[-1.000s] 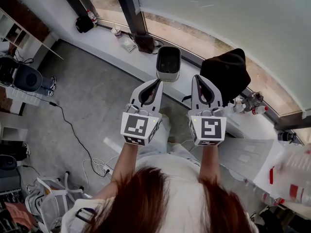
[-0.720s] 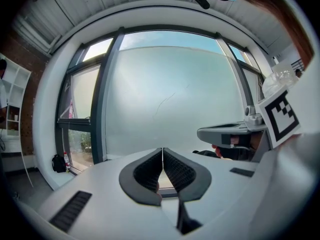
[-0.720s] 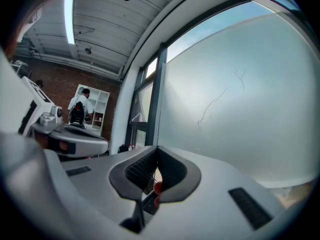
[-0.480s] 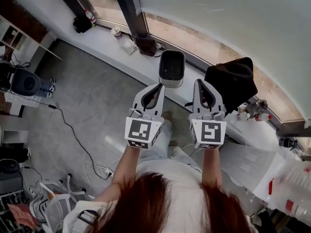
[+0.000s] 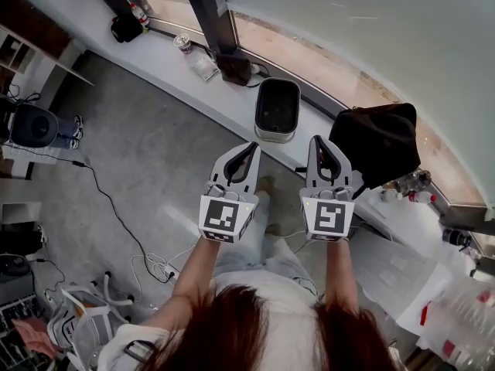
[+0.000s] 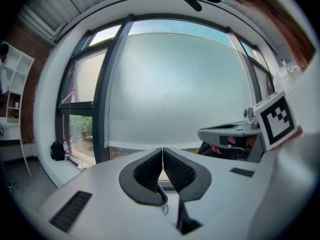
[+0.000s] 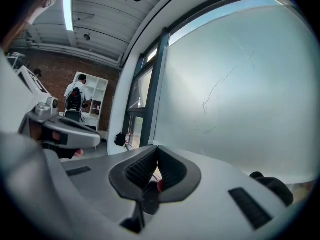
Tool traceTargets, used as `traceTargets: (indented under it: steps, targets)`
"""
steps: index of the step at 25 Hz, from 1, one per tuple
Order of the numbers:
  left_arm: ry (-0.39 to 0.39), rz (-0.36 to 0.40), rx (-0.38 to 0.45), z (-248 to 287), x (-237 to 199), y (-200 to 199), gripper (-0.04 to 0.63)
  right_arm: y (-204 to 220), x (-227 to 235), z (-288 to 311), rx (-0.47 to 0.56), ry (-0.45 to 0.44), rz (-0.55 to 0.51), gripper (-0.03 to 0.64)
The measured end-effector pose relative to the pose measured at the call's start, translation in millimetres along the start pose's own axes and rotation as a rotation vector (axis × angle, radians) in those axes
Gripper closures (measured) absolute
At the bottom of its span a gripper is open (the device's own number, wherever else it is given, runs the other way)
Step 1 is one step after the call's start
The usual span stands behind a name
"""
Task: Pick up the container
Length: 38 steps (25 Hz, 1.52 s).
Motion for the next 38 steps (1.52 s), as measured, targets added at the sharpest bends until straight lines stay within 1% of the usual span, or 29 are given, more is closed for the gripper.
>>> traceTargets:
  steps: [6, 8, 11, 15, 26, 31, 38]
  targets:
    - [0.024, -0.002, -0.059, 27.1, -8.7, 33.5, 0.577, 41.1, -4.0, 22.8, -0.074, -0.027, -0.004, 0.592]
    - [0.031, -0.001, -0.062, 37.0, -12.9, 40.5, 0.577, 50.8, -4.7, 30.8, -0.097, -0.032, -0.005, 0.592]
    - [0.020, 0.005, -0.065, 51.5, -20.1, 48.7, 0.577, 62.2, -5.4, 42.2, -0.109, -0.039, -0.004, 0.592]
    - [0.011, -0.011, -0.070, 71.5, -32.7, 66.5, 0.577, 86.4, -7.0, 58.4, -0.135, -0.043, -0.004, 0.592]
    - [-0.004, -0.036, -0.133, 110.9, -55.1, 134.5, 0.575, 167.7, -8.0, 89.9, -0.250, -0.057, 0.000, 0.592]
    - [-0.013, -0.066, -0.173, 121.3, -63.0, 172.7, 0.575, 202.1, -12.8, 101.1, -0.272, -0.063, 0.023, 0.592]
    - [-0.014, -0.067, -0.199, 133.9, -67.1, 219.0, 0.575, 250.1, -18.7, 116.9, -0.309, -0.085, 0.055, 0.591]
Point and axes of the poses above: the fingertips, and each gripper's own axes: z forward along the fingers, x to its right, y out of its underside, the point moved 2 cm from there along -z, backward along the fingers, and after that the axes turned 6 degrees about -y, right-handed, at the moved point
